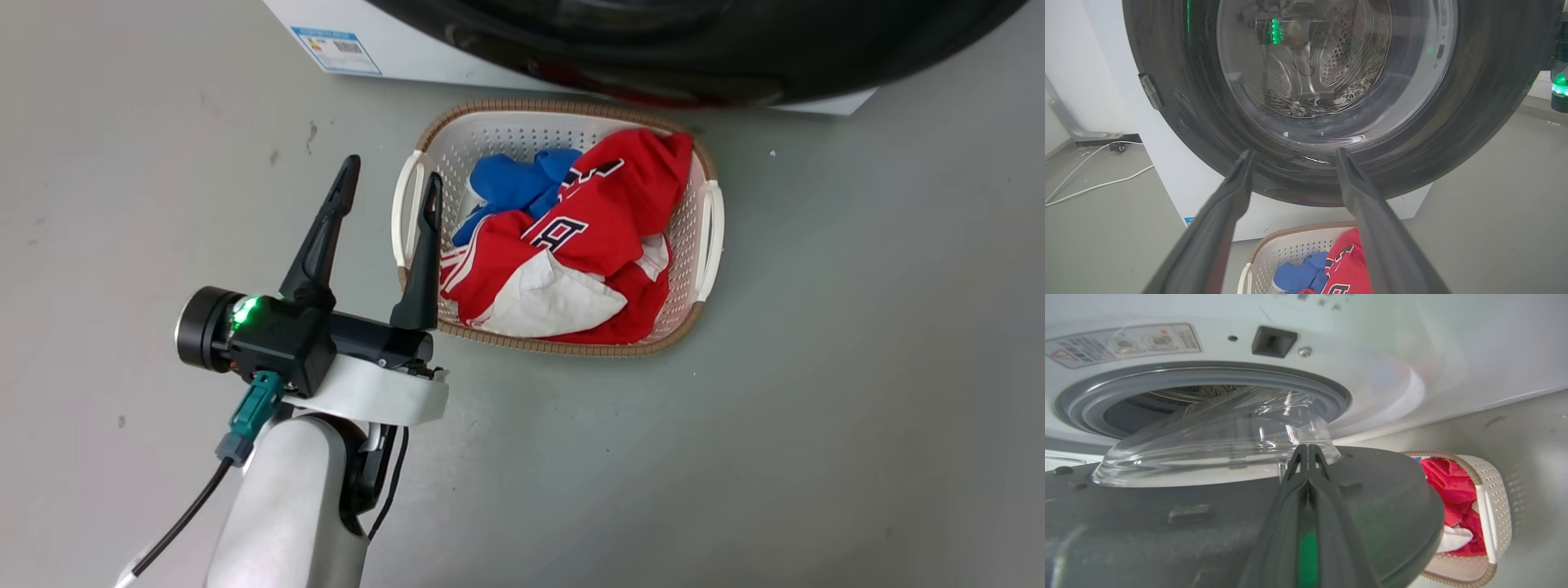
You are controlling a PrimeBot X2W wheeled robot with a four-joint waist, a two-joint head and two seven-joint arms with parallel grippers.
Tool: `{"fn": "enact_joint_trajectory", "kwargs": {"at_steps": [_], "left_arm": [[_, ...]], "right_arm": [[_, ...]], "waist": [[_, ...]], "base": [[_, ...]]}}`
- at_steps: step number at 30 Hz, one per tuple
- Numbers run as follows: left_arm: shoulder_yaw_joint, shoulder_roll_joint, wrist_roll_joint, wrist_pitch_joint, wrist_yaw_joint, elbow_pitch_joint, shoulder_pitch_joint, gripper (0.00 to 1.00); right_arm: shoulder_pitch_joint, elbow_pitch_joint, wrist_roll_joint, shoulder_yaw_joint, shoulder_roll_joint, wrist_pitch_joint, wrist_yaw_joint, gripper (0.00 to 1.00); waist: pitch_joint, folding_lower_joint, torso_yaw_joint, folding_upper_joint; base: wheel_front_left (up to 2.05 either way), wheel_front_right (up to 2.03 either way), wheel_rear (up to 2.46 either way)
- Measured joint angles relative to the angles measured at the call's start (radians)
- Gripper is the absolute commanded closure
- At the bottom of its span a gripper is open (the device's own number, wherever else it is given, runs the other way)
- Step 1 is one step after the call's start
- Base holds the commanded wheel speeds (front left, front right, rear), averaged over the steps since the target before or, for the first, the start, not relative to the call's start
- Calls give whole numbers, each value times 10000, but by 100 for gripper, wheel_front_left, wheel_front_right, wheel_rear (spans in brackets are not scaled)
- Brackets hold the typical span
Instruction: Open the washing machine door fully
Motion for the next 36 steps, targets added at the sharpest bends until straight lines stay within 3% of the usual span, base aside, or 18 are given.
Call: {"fn": "enact_joint_trajectory", "kwargs": {"at_steps": [15,36], "left_arm": [[-48,-27,-77,0,-86,591,755,0],[-127,-35,-554,-2,-263,1492,2448,0]], "right_arm": [[3277,-1475,313,111,468,1781,-15,100],[8578,-4828,596,550,2581,2428,-102,100]], "waist": [[-1758,-1,-34,0],[-4549,-2,251,0]], "base": [[0,0,0],[0,0,0]]}}
